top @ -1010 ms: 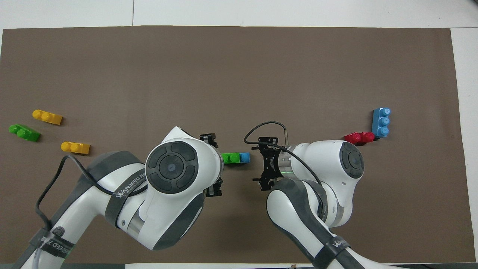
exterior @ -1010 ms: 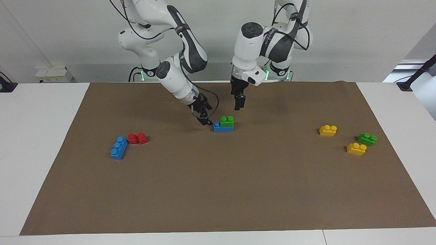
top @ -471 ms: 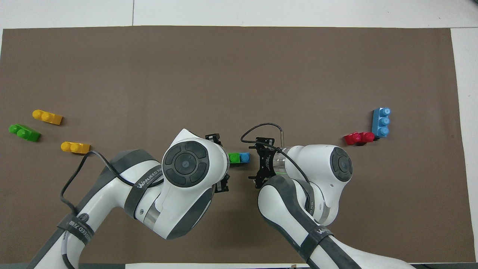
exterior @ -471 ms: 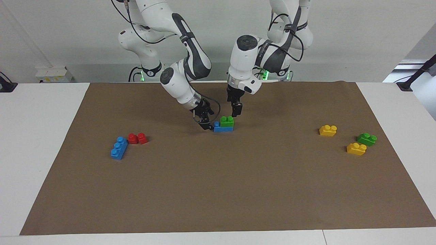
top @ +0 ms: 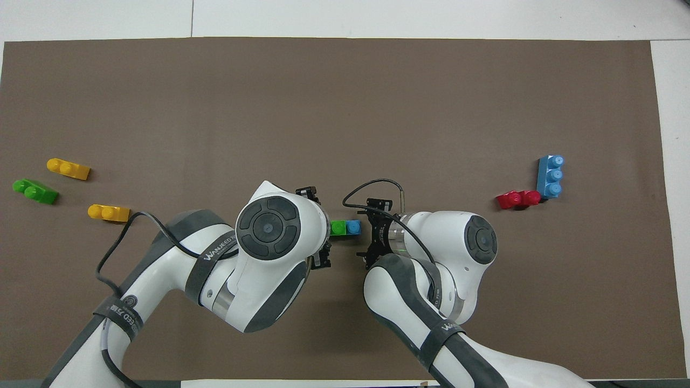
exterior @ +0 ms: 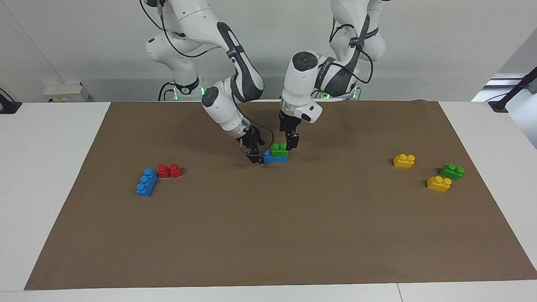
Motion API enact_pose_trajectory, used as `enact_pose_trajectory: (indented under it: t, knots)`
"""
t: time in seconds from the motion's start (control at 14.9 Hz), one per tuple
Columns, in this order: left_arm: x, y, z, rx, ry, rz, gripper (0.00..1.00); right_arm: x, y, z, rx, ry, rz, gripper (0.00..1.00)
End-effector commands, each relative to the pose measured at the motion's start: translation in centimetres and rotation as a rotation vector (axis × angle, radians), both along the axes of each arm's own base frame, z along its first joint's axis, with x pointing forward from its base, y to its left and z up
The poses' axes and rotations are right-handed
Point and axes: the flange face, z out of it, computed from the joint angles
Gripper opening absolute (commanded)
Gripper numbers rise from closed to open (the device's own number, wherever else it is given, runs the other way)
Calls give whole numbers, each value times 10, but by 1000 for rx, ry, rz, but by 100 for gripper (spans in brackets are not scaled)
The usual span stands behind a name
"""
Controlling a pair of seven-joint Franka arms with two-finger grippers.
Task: Remove green block with left arm and hold with right
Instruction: 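Bring the left gripper to the green end while the right gripper reaches the blue end, then close the left gripper on the green brick while the right gripper grips the blue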
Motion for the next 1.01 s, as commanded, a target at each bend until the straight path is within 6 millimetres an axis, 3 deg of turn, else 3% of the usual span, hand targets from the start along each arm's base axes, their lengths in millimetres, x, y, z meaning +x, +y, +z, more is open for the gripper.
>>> enact_pose_trajectory:
  t: [0.0,0.27,0.4,0.67,0.81,0.94]
  knots:
    - [2,-1,-14,-15,1,38,100,4,7,-7,16,-31,-12,96]
    - [4,-3,-29,-9,11,51,100,-1,13,-7,22,-31,-11,95]
    - [5,-3,-33,-8,12,53,100,-1,13,-7,21,-31,-12,86]
    - [5,-9,-58,13,27,48,100,2,8,-9,47,-12,-64,54]
    - [6,-9,-58,17,25,44,100,2,7,-8,56,-9,-74,39]
    - [7,-9,-57,16,22,43,100,2,7,-9,56,-8,-76,13]
